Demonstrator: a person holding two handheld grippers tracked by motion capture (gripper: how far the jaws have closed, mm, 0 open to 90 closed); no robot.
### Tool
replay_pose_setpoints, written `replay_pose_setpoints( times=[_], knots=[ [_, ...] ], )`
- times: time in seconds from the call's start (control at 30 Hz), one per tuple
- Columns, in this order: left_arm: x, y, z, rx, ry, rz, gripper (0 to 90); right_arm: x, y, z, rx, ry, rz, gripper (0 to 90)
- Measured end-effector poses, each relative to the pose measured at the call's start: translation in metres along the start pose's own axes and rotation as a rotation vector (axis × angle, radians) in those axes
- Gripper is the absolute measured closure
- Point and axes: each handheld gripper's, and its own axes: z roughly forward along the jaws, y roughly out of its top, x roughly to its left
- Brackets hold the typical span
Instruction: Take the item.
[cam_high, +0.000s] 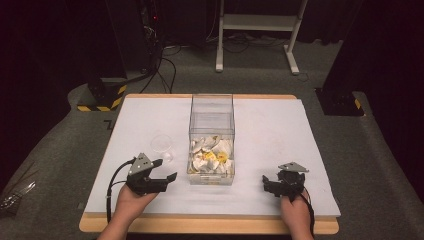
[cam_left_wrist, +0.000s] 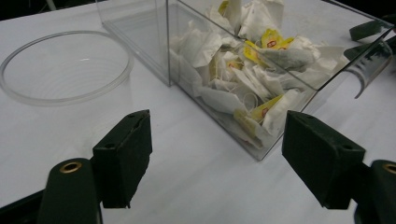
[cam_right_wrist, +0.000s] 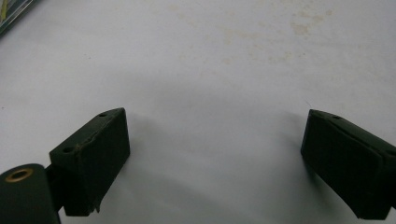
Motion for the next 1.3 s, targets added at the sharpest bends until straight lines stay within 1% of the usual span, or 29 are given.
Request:
replay_pose_setpoints(
  times=[0.2,0.3,0.5,0.63,0.77,0.9,1.0,1.1,1.17,1.23,1.3],
  knots=[
    [-0.005,0.008,0.001,-0.013,-0.019,0.010,25.2,0.000,0.000,0.000,0.000,0.000,0.000,7.8],
    [-0.004,0.014,0.003,-0.027,-0.036,-0.007,25.5,0.000,0.000,0.000,0.000,0.000,0.000,7.8],
    [-0.009,0.025,0.005,-0.034,-0.047,0.016,25.9,0.000,0.000,0.000,-0.002,-0.001,-0.003,7.9],
    [-0.014,0.031,0.007,-0.039,-0.063,0.021,26.3,0.000,0.000,0.000,-0.002,-0.001,-0.003,7.9],
    [-0.020,0.037,0.013,-0.030,-0.074,0.041,27.0,0.000,0.000,0.000,-0.002,-0.001,-0.003,7.9],
    [-0.024,0.043,0.019,-0.027,-0.086,0.044,28.2,0.000,0.000,0.000,-0.002,-0.001,-0.003,7.9],
    [-0.027,0.046,0.024,-0.030,-0.089,0.038,27.8,0.000,0.000,0.000,-0.001,0.000,-0.002,7.9],
    [-0.029,0.047,0.031,-0.014,-0.095,0.030,27.4,0.000,0.000,0.000,-0.001,-0.001,-0.002,7.8],
    [-0.031,0.048,0.035,-0.002,-0.094,0.033,27.1,0.000,0.000,0.000,0.000,-0.001,0.000,7.8],
    [-0.031,0.049,0.037,-0.001,-0.093,0.034,27.1,0.000,0.000,0.000,0.000,0.000,0.001,7.8],
    [-0.030,0.050,0.039,-0.003,-0.094,0.024,27.8,0.000,0.000,0.000,0.000,0.000,0.001,7.8]
  ],
)
